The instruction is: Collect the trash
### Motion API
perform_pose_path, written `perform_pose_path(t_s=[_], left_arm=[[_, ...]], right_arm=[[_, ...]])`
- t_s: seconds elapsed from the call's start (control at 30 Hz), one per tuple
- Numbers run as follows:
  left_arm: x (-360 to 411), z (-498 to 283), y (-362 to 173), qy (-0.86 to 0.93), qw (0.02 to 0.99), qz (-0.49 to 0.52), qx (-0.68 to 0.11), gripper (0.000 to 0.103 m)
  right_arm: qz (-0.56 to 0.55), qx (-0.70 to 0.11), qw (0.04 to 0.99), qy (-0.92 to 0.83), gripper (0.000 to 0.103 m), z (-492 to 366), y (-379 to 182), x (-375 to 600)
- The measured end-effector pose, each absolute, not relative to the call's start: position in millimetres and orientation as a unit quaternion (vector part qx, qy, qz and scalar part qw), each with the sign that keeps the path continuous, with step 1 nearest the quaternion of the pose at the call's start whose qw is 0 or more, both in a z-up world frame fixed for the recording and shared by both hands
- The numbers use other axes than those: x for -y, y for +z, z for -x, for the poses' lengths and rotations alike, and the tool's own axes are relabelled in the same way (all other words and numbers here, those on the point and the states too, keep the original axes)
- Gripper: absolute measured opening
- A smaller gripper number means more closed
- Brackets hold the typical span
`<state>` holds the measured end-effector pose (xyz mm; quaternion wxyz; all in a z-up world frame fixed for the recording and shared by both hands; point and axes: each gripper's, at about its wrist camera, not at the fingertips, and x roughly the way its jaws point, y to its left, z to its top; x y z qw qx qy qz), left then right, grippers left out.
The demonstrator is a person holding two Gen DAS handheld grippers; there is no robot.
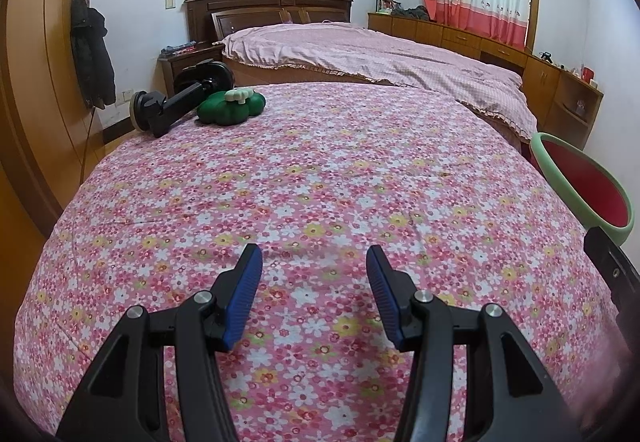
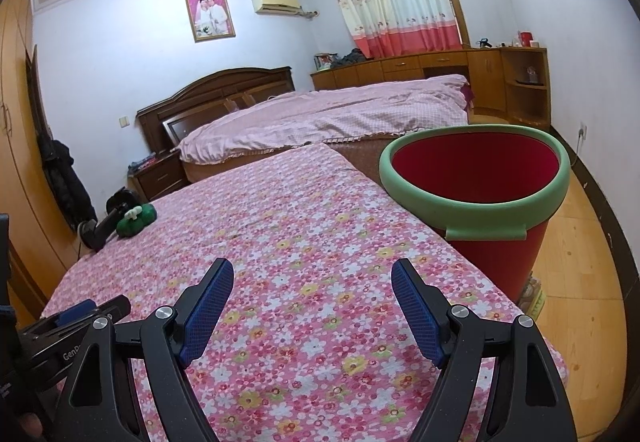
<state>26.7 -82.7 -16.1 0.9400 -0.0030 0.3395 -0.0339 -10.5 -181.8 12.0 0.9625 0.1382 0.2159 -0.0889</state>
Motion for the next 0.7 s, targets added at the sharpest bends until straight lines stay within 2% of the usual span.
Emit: perform_pose_path(t_s=[0.7], left_arm=[[81.9, -25.7, -15.2, -0.031, 0.94, 0.005, -0.338, 0.054]], right_arm=[[-0.138, -0.217, 0.962, -0.089, 0.082, 10.0, 11.9, 180.5]])
